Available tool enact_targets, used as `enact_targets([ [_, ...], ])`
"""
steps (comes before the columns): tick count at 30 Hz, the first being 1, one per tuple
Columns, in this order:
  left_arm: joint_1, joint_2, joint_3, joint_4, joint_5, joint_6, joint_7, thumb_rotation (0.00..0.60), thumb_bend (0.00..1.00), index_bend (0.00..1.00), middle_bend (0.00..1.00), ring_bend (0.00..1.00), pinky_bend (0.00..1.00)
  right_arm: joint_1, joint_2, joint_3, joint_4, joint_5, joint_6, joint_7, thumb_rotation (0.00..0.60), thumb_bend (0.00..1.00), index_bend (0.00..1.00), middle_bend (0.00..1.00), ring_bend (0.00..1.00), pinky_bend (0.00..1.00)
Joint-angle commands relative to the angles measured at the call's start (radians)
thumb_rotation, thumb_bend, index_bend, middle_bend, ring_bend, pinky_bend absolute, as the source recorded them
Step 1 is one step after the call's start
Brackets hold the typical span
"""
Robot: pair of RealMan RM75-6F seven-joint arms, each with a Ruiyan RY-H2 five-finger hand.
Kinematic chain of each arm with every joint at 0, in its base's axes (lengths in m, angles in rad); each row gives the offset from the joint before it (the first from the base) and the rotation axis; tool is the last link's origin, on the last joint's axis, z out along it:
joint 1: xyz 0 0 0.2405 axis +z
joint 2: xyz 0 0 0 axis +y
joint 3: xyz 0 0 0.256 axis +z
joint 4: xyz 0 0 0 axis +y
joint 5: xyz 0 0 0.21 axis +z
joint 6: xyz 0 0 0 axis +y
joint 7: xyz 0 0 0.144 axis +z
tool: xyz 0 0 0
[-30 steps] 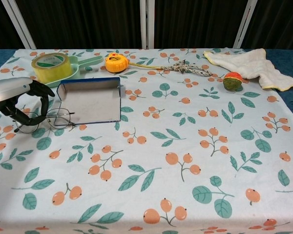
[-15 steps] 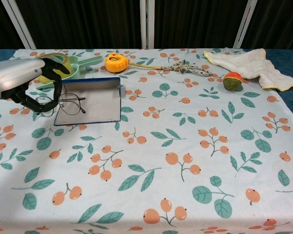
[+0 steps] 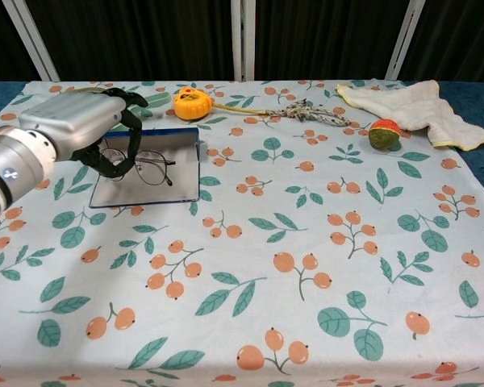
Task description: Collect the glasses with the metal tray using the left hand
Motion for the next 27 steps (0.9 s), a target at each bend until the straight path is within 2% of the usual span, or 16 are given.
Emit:
enact_targets([
  [1,-0.046,-0.062,-0.050,0.048,-0.078,0.003,0.083,0.600,0.44,0.63,0.06,0.01,0.14,0.000,-0.001,0.000,0.007,0.001,-0.003,0.008,0.600,0.26,0.00,0.00,0.00,0.00],
  [9,-0.113,-0.126,-0.112,0.162,-0.154,-0.013,0.139,0.600,0.44,0.62,0.05,0.01,0.14,-0.002,0.000,0.004,0.020,0.003,-0.002,0.024,0.600,0.26,0.00,0.00,0.00,0.00],
  [21,-0.148,-0.167,-0.144,0.253,-0.267,-0.029,0.191,0.600,0.44,0.61,0.05,0.01,0.14,-0.003,0.000,0.007,0.029,0.006,-0.007,0.032,0.600,0.27,0.00,0.00,0.00,0.00],
  [23,-0.152,-0.169,-0.147,0.255,-0.272,-0.029,0.188,0.600,0.44,0.59,0.05,0.01,0.14,-0.003,0.000,0.007,0.028,0.007,-0.008,0.030,0.600,0.27,0.00,0.00,0.00,0.00],
  [27,-0.157,-0.168,-0.150,0.256,-0.277,-0.026,0.182,0.600,0.43,0.49,0.05,0.01,0.14,-0.002,0.000,0.006,0.026,0.005,-0.009,0.026,0.600,0.27,0.00,0.00,0.00,0.00],
])
